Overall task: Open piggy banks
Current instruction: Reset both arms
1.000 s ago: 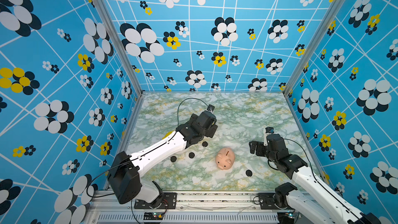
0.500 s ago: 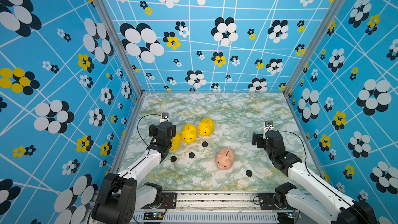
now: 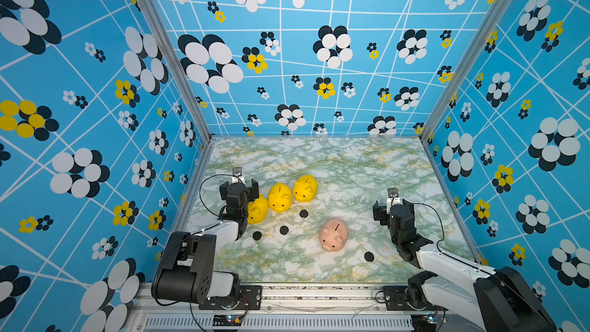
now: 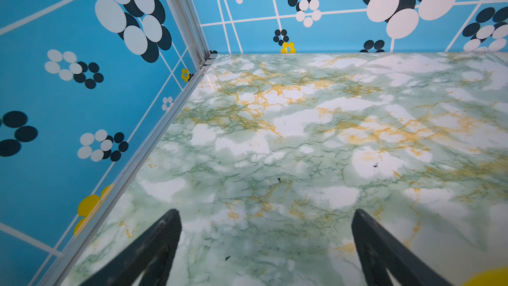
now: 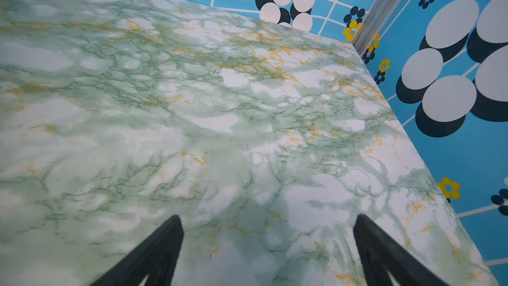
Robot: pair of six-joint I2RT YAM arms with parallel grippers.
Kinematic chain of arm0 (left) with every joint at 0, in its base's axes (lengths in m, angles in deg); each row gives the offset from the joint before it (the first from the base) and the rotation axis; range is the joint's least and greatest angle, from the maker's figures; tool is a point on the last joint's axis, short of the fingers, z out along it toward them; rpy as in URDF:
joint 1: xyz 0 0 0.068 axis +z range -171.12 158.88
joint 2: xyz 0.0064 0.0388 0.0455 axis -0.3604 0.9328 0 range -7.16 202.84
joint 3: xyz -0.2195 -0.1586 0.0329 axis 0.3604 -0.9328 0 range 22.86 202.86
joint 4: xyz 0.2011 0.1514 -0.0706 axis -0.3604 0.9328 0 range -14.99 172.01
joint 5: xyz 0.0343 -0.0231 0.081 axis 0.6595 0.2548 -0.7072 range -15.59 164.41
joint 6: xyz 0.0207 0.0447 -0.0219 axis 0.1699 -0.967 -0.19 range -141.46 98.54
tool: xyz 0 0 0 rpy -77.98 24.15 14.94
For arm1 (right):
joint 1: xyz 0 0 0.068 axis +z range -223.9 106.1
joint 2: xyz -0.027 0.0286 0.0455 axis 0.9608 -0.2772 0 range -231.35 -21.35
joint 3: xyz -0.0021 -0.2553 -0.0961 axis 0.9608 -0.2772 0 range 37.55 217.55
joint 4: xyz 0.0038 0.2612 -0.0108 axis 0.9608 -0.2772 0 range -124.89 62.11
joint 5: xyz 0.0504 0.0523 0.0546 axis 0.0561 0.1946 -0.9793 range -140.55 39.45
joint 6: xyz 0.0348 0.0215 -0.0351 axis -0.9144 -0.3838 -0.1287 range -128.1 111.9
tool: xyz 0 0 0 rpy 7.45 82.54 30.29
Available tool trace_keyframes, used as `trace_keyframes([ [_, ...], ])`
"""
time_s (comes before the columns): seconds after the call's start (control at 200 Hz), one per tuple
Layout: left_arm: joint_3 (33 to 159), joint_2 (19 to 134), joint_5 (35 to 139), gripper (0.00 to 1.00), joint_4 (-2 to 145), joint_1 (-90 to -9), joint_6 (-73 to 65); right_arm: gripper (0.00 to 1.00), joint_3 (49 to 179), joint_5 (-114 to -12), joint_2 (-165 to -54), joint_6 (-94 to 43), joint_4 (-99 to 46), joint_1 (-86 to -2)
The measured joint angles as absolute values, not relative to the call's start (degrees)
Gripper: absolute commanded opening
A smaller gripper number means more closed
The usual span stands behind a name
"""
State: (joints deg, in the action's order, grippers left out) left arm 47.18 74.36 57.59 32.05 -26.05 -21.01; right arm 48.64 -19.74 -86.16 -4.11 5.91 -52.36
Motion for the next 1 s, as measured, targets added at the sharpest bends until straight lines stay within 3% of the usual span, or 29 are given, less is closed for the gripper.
trace_keyframes([
  [0.465,45.78,79.74,62.67,0.99,21.12,-24.24,-19.09,0.99,51.94,-16.11,-111.39,3.69,38.35,-54.90],
  [0.66,45.78,79.80,63.10,0.99,20.97,-24.17,-19.09,0.99,51.94,-20.02,-109.75,3.12,39.11,-57.96],
  [0.855,45.78,79.80,63.12,0.99,20.97,-24.17,-19.09,0.99,52.29,-32.96,-109.62,-1.29,39.01,-67.49],
  [1.0,45.73,79.80,63.15,0.99,20.92,-24.17,-19.09,0.99,55.66,-37.23,-110.60,-4.53,31.77,-70.31],
])
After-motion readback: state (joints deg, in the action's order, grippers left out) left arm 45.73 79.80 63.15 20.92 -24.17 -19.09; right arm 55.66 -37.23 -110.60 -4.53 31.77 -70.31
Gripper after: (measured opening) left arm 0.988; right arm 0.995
